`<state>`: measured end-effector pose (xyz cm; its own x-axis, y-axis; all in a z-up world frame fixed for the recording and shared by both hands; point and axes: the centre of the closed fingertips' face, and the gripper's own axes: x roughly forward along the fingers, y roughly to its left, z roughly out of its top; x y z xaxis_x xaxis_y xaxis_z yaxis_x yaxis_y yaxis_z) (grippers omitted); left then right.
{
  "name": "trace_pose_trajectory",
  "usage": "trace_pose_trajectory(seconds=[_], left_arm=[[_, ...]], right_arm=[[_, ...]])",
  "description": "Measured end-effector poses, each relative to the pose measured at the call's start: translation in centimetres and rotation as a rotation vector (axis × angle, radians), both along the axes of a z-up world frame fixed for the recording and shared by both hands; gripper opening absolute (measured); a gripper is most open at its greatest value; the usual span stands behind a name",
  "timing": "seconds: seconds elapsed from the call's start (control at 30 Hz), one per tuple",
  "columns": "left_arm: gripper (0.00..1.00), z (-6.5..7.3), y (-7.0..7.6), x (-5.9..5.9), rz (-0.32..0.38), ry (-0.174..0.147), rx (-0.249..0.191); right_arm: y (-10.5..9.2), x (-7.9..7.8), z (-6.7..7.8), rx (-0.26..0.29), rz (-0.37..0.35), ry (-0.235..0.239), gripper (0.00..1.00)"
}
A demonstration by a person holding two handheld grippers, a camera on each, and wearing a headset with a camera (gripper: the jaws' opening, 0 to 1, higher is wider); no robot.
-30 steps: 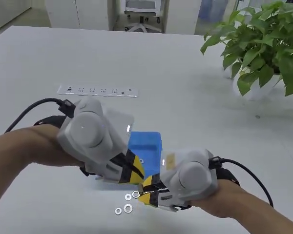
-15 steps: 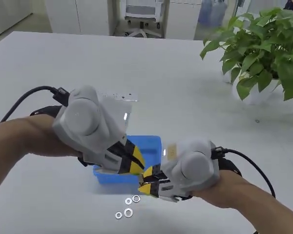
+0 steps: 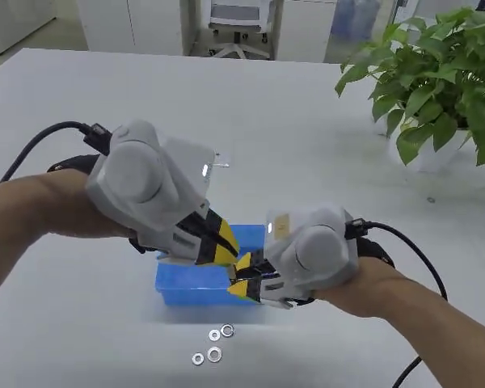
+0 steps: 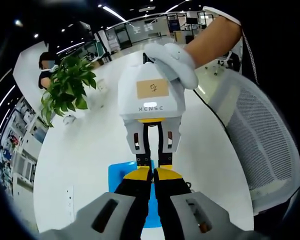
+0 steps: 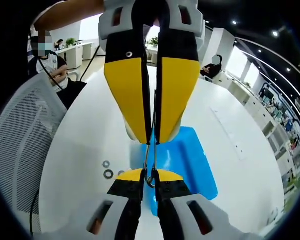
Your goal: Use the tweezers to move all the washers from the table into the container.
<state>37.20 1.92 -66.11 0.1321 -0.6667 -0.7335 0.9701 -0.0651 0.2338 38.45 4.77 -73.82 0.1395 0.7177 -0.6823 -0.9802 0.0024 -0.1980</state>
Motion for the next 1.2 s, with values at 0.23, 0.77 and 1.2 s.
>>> trace_pose_trajectory(seconds=[0.23,0.77,1.2], left_arm=[[0.06,-0.3,0.3,1.1,0.000,-0.002,0.000],[0.06,-2.2,0.6,3.4,0.003,0.021,0.004],[0.06,-4.1,1.4,5.3,0.022,0.042,0.013]], right_arm=[[0.3,1.1,-0.2,0.001,0.001,0.002,0.10],[0.7,3.4,-2.2,0.004,-0.014,0.038,0.10],[1.4,5.2,-4.3,0.004,-0.013,0.073,0.10]])
